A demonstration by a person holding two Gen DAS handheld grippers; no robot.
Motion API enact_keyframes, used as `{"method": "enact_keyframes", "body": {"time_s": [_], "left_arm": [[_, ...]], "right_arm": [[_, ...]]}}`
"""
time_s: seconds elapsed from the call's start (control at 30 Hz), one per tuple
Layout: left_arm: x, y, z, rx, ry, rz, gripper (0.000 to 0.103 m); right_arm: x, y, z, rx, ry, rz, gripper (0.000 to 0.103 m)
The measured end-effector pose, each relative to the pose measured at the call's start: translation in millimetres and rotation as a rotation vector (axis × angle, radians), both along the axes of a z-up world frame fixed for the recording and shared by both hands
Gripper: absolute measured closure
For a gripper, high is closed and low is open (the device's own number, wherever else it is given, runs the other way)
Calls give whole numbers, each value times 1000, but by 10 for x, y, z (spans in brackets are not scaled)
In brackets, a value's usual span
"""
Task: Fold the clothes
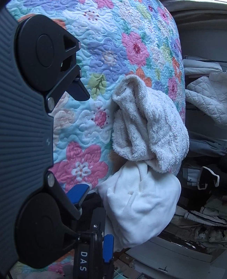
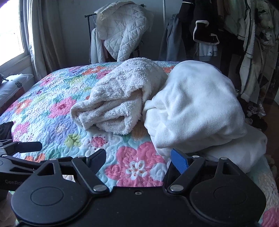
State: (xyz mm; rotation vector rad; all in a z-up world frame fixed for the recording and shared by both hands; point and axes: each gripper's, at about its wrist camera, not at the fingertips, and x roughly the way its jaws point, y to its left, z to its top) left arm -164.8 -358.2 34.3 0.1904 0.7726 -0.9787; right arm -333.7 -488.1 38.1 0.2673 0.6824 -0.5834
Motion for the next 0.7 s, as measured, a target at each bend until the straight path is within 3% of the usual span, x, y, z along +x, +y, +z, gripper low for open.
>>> {"method": "enact_keyframes", "body": {"time_s": [0.23, 0.5, 0.7], "left_arm": [[-75, 33, 36, 35, -12, 35, 0], [-65, 85, 40, 12, 51, 63, 0], [-49, 133, 19, 29, 30, 104, 0]], "right_arm": [[-63, 49, -47, 9, -5, 7, 17], [-135, 15, -72, 38, -37, 19, 16], [-93, 68, -97, 43, -40, 38, 16]]}}
